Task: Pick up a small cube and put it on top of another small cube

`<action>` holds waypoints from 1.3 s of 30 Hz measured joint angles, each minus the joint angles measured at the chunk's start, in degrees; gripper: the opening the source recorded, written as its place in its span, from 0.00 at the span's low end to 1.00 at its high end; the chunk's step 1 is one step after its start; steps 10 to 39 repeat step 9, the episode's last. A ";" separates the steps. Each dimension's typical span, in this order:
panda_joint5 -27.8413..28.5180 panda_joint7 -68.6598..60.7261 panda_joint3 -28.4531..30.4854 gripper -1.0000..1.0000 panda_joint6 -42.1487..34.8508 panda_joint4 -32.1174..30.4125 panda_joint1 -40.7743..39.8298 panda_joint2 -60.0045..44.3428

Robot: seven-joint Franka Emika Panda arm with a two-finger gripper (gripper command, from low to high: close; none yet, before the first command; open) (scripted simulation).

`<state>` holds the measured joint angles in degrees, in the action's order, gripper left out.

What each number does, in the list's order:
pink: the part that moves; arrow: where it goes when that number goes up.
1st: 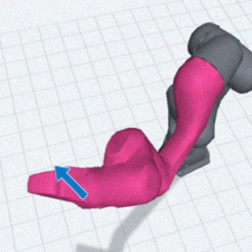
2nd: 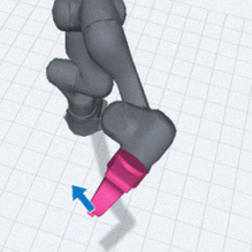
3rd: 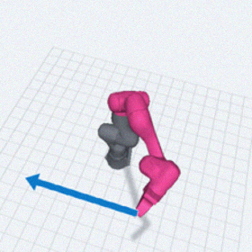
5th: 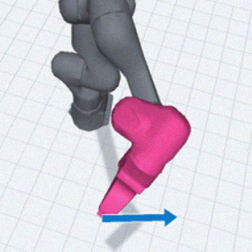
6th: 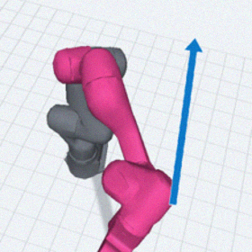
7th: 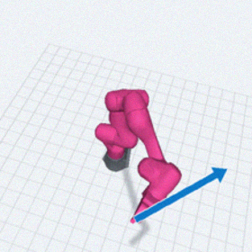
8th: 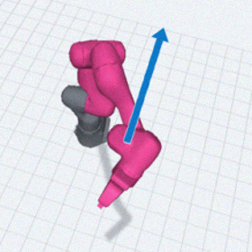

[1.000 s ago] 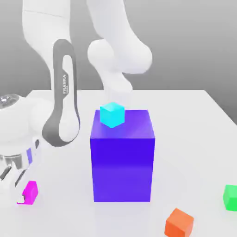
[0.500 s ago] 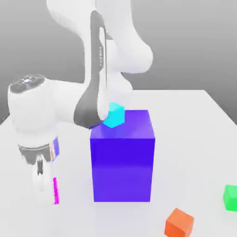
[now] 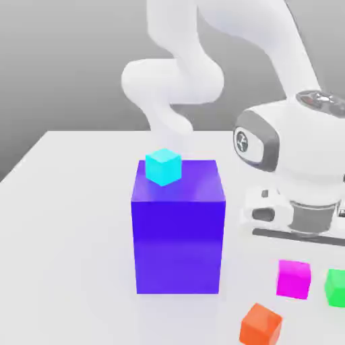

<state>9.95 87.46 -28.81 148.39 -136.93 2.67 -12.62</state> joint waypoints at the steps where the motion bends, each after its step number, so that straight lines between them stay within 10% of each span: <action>1: 1.38 1.26 -0.95 0.00 -0.60 0.72 2.27 -0.68; 5: 9.49 7.35 2.24 0.00 3.45 2.63 8.89 -8.16; 6: 10.81 8.32 3.28 1.00 4.53 2.81 9.86 -9.55; 39: 10.81 8.31 3.28 1.00 4.53 2.81 9.86 -9.55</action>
